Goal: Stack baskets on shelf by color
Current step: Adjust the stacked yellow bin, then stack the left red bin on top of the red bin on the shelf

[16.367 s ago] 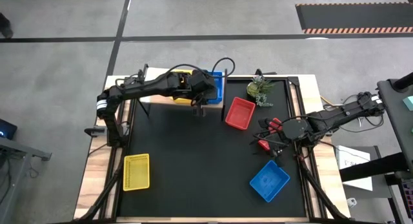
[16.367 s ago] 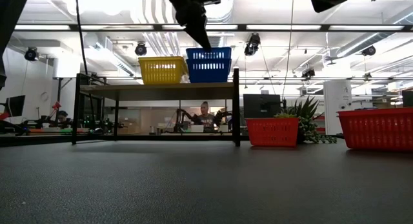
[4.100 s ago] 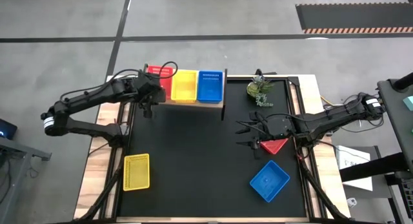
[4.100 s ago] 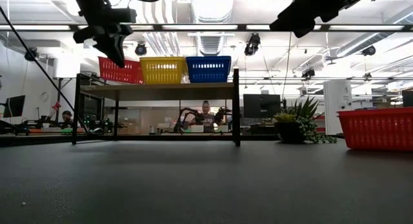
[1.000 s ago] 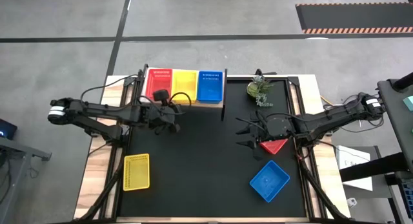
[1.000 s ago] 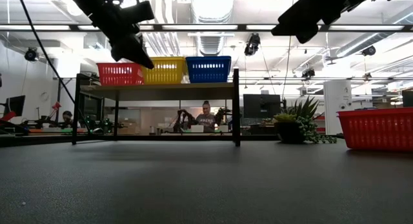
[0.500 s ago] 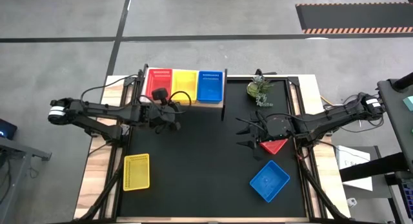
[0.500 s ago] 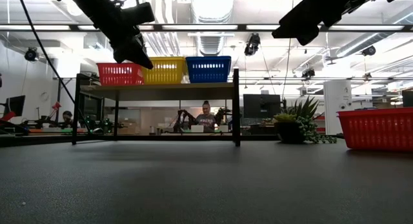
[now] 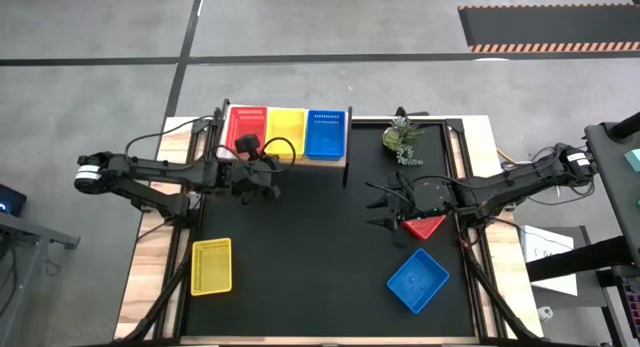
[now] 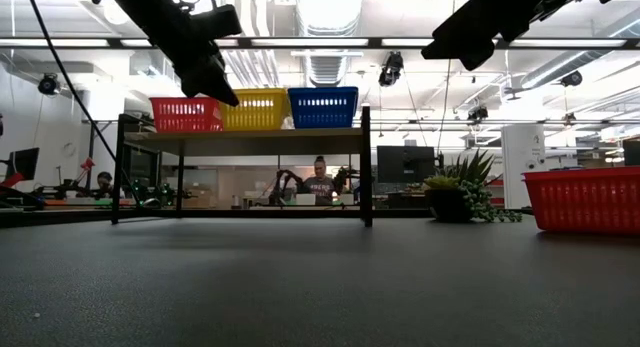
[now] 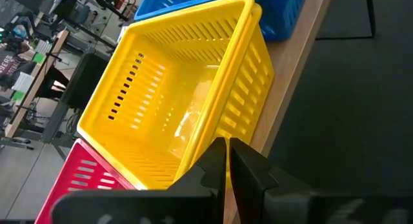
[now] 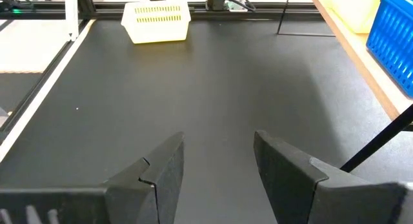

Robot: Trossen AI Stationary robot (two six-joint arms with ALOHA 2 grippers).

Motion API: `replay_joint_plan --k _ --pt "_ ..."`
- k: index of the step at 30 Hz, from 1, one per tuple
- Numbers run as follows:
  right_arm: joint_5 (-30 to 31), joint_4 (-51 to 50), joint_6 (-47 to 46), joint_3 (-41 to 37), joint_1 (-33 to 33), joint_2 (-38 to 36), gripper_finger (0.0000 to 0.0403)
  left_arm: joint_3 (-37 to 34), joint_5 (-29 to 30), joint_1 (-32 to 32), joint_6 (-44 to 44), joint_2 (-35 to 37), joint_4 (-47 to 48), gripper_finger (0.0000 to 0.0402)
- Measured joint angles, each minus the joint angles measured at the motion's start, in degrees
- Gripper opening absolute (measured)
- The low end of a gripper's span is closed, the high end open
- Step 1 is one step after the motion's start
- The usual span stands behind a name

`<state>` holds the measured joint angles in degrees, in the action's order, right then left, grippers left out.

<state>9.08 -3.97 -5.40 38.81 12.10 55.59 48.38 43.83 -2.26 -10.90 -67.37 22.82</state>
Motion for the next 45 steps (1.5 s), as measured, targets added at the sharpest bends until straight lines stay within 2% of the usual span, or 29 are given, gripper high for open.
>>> replay_joint_plan --k 5,10,13,18,20,34,40,45 --pt "0.0 0.0 -0.1 -0.1 0.0 0.0 0.0178 0.0 -0.3 0.5 0.1 0.0 -0.5 0.0004" --pt "0.0 0.0 -2.8 -0.1 0.0 0.0 0.0178 -0.1 -3.1 5.2 0.1 1.2 -4.1 0.0004" --pt "0.0 0.0 -5.2 -0.1 0.0 0.0 0.0178 -0.1 -9.5 8.3 -0.3 1.8 -7.6 0.0004" --pt "0.0 0.0 -10.0 -0.2 0.0 0.0 0.0178 -0.1 -26.1 11.9 -1.9 1.9 -11.7 0.0004" --pt "0.0 0.0 -12.3 -0.2 0.0 0.0 0.0178 0.0 -29.7 12.7 -2.0 1.7 -12.5 0.0004" --pt "-0.1 -1.5 -30.9 0.2 4.6 0.0 0.0178 -0.1 -30.3 13.9 -2.0 2.4 -12.7 0.0004" --pt "0.3 -17.1 -46.7 0.2 4.3 0.0 0.0178 -0.1 -29.7 13.9 -3.0 5.6 -11.2 0.0004" --pt "0.4 -27.0 -55.8 0.2 4.2 0.0 0.0178 -0.1 -22.6 13.9 -3.3 10.5 -10.0 0.0004"
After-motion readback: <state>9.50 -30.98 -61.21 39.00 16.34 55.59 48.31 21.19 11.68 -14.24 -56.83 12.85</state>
